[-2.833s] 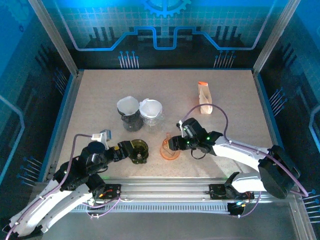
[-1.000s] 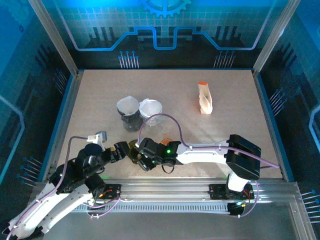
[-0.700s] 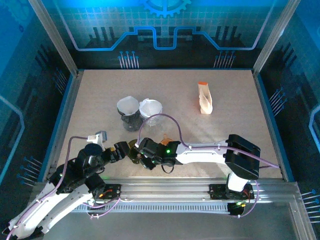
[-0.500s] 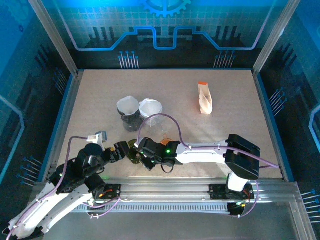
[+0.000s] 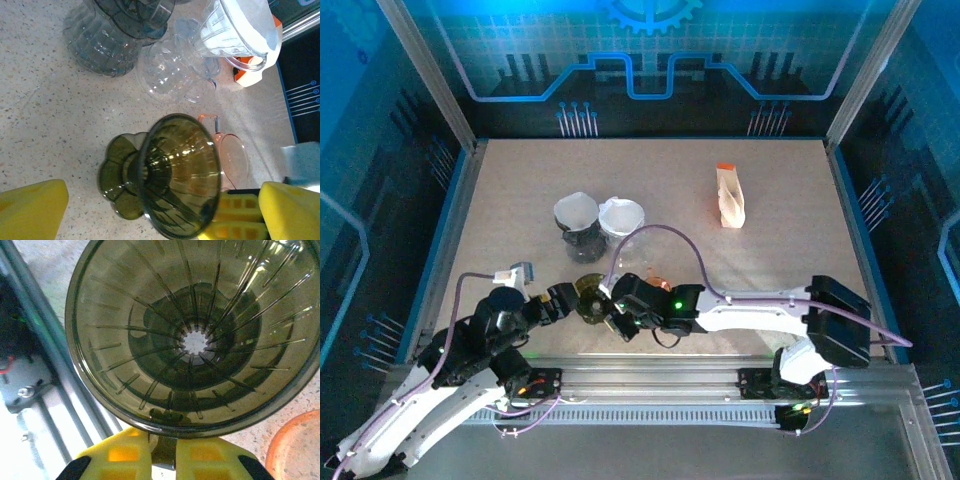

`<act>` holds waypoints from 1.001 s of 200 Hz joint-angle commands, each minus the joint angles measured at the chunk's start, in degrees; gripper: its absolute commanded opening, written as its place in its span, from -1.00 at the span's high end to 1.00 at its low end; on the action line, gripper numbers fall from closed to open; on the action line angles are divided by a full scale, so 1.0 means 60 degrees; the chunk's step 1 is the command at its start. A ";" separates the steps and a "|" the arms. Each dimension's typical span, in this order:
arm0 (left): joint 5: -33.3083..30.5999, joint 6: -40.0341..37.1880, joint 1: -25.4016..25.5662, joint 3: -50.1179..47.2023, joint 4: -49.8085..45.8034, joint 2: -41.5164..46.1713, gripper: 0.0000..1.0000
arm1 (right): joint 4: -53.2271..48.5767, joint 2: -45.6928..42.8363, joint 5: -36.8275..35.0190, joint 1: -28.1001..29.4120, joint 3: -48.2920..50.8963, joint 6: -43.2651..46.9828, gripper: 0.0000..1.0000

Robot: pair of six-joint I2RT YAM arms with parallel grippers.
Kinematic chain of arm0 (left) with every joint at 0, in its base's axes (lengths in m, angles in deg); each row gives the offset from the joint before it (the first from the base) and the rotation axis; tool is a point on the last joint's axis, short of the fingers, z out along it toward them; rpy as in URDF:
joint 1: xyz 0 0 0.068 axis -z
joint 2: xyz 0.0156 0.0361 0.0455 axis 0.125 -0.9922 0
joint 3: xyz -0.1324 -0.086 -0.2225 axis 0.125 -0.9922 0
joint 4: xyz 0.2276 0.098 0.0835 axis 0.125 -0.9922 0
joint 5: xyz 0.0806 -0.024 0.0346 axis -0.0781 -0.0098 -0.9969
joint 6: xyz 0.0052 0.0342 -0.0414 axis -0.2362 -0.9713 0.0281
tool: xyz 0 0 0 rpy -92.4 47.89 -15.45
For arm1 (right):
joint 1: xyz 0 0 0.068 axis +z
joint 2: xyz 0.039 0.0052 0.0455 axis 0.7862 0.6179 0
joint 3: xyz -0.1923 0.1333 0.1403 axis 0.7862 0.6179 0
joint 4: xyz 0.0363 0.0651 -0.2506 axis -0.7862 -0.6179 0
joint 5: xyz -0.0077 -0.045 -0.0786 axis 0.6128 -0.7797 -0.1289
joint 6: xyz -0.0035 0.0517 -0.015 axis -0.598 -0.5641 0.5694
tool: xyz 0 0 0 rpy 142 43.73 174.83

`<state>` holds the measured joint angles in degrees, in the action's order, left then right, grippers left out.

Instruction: Place the coffee filter in the dripper

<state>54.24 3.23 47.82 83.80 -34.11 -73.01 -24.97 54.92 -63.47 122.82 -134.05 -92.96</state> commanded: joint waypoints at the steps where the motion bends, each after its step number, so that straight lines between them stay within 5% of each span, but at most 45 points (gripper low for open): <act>1: -0.0317 -0.0167 -0.0055 0.0480 0.0013 0.0081 -0.98 | 0.0231 -0.0829 0.0050 0.0115 0.0148 -0.0017 0.95; 98: 0.0171 -0.0014 -0.0064 -0.0009 0.1248 -0.0806 -0.98 | -0.3006 -0.4526 -0.1275 -0.0495 0.0857 -0.0291 0.93; 144: 0.0488 0.0182 -0.0063 -0.0359 0.1612 -0.1111 -0.98 | -0.4203 -0.4577 0.0075 -0.1997 0.0529 -0.0015 0.94; 200: 0.0498 0.0196 -0.0055 -0.0523 0.1670 -0.1081 -0.98 | -0.4411 -0.4084 0.0107 -0.2133 0.0228 0.0344 0.94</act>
<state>56.34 3.34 47.85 81.52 -25.78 -79.52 -50.67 29.96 -63.91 110.53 -129.77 -92.46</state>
